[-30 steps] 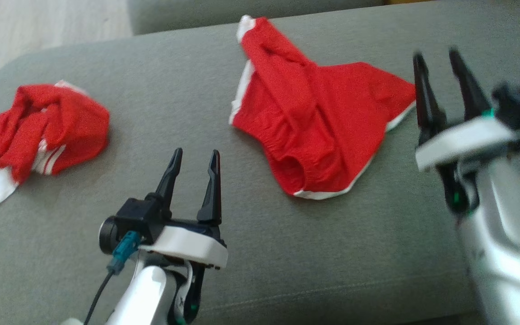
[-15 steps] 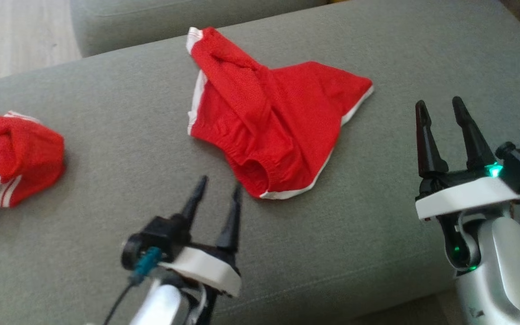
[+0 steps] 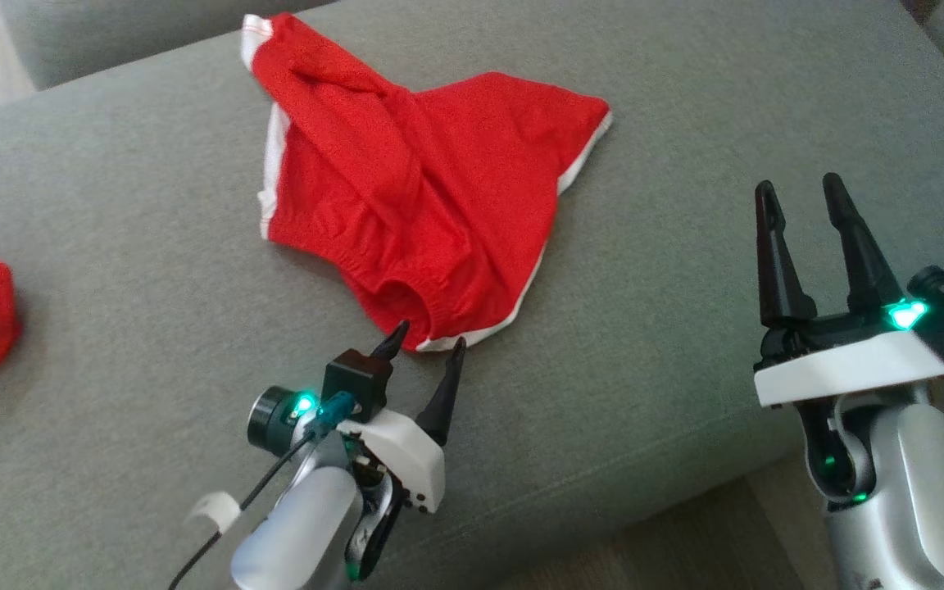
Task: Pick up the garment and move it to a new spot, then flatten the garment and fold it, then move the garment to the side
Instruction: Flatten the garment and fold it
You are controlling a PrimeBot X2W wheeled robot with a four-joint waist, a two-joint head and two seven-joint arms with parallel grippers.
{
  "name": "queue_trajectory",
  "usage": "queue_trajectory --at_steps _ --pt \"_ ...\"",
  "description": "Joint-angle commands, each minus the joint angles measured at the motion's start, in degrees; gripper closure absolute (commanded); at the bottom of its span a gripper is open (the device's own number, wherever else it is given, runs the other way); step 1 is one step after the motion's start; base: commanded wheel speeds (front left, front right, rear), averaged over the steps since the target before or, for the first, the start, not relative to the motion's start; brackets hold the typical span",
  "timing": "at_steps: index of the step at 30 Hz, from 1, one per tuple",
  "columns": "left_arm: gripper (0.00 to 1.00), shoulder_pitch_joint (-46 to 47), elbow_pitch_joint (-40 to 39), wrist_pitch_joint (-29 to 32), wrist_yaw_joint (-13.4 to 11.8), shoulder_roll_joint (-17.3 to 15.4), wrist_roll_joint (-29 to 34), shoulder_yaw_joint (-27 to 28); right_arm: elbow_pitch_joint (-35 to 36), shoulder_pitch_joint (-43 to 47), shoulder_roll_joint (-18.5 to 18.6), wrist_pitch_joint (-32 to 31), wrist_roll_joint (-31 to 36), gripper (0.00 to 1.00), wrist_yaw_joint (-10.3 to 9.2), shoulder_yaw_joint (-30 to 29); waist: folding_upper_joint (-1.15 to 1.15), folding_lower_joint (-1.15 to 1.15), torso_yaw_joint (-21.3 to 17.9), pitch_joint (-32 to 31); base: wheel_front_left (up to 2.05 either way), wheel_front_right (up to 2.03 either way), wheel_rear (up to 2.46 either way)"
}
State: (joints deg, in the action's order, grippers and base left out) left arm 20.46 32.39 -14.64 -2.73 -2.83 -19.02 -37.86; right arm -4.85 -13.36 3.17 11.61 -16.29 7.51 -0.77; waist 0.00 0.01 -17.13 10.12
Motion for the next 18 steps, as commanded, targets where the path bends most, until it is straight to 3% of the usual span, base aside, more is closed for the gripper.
queue_trajectory --at_steps 1,6,7,8,18 --pt "0.0 2.69 -0.52 -0.17 -0.56 -0.05 -0.38 1.05 2.36 -1.02 -0.28 0.54 -0.3 0.0 -0.02 1.23 0.0 -0.01 -0.86 0.67 0.0 0.0 0.0" --pt "0.0 5.99 4.59 -0.23 -1.23 -0.05 -2.26 -0.99 2.24 -1.16 -0.29 1.05 -0.43 0.0 -0.02 1.15 0.0 -0.01 -1.64 1.18 0.0 0.0 0.0" --pt "0.88 6.31 5.09 -0.25 -0.83 -0.05 -2.93 -1.44 2.16 -1.15 -0.29 1.15 -0.47 0.0 -0.02 1.15 0.0 -0.01 -1.68 1.15 0.0 0.0 0.0" --pt "1.0 6.59 5.46 -0.27 -0.76 -0.05 -3.4 -1.73 2.05 -1.13 -0.29 1.23 -0.48 0.0 -0.02 1.16 0.0 -0.01 -1.69 1.1 0.0 0.0 0.0" --pt "1.0 4.73 -0.31 -0.35 -2.97 -0.24 -3.6 3.73 0.06 -0.67 -0.29 0.35 1.06 0.0 -0.02 0.15 0.0 -0.01 2.06 -0.47 0.0 0.0 0.0"
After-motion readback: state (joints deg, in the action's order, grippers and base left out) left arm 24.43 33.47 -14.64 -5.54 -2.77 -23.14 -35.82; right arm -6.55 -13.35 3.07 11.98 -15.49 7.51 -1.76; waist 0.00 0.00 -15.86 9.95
